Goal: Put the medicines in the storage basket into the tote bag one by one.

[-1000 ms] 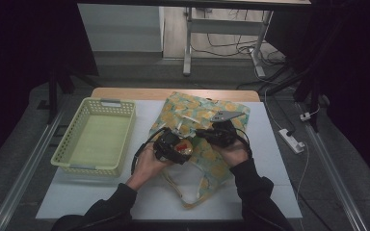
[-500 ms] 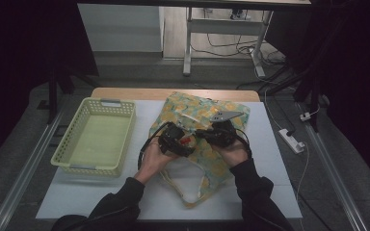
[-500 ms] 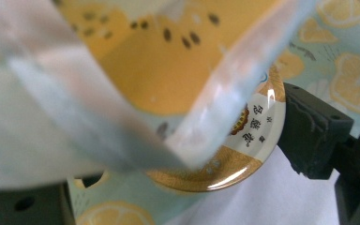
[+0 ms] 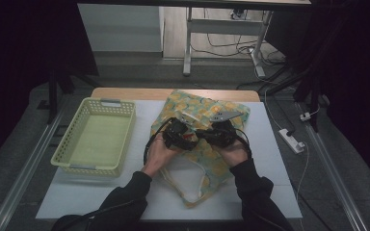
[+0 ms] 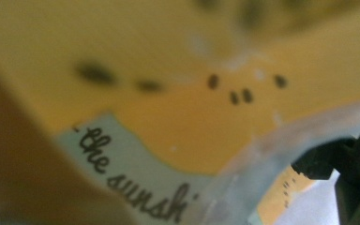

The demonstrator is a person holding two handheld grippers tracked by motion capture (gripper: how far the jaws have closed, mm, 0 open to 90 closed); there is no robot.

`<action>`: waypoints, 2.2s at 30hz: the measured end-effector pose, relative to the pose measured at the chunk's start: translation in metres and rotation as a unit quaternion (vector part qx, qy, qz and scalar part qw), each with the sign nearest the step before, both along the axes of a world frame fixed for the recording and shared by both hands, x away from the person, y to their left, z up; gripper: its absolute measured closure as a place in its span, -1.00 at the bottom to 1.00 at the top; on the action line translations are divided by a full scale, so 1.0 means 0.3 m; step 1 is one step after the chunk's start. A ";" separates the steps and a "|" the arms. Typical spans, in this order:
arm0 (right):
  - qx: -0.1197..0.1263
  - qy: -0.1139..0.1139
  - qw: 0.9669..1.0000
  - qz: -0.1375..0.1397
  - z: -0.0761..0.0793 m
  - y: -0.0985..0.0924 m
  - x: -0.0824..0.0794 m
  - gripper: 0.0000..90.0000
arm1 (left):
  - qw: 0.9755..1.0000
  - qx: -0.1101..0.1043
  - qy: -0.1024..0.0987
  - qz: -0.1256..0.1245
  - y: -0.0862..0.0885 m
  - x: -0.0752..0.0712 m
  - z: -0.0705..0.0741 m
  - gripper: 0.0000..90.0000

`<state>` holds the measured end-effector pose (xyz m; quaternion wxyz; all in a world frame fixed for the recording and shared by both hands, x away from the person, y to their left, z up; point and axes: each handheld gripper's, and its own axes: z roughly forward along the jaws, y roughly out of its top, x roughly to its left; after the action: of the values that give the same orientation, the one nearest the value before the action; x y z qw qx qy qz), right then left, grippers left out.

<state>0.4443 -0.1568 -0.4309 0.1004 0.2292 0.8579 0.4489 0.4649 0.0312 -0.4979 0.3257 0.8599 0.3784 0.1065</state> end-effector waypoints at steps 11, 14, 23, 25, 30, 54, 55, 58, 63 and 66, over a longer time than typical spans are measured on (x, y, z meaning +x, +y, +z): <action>-0.008 0.004 1.000 -0.004 -0.016 -0.001 0.010 0.99 | 1.000 0.001 -0.005 0.001 -0.007 0.041 -0.037 -0.54; -0.008 0.003 1.000 -0.005 -0.014 -0.002 0.010 0.99 | 1.000 0.007 -0.013 0.012 -0.009 0.038 -0.040 -0.57; -0.005 0.002 1.000 -0.004 -0.011 -0.004 0.009 0.99 | 1.000 -0.004 -0.008 0.006 -0.003 0.023 -0.012 -0.79; -0.005 0.002 1.000 -0.005 -0.009 -0.007 0.010 0.99 | 1.000 -0.002 -0.009 0.003 -0.001 0.014 -0.003 -0.81; -0.001 0.001 1.000 -0.005 -0.004 -0.009 0.008 0.99 | 1.000 -0.023 0.003 -0.017 0.009 -0.013 0.015 -0.88; -0.002 0.000 1.000 0.000 -0.001 -0.005 0.002 0.99 | 0.994 -0.084 0.014 -0.075 0.130 -0.117 0.053 -1.00; -0.002 0.000 1.000 0.000 0.000 -0.005 0.002 0.99 | 0.993 -0.090 0.012 -0.076 0.135 -0.120 0.053 -1.00; -0.002 0.000 1.000 0.000 0.000 -0.005 0.002 0.99 | 0.993 -0.087 0.010 -0.076 0.147 -0.129 0.044 -1.00; -0.003 0.000 1.000 0.001 -0.002 -0.002 0.001 0.99 | 0.994 -0.079 0.011 -0.075 0.153 -0.141 0.022 -1.00; -0.004 0.000 1.000 0.002 -0.002 -0.002 0.000 0.99 | 0.994 -0.072 0.014 -0.078 0.151 -0.139 0.010 -1.00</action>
<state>0.4444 -0.1574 -0.4316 0.1006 0.2272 0.8602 0.4453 0.4230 0.0765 -0.4948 0.3886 0.8626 0.3212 0.0411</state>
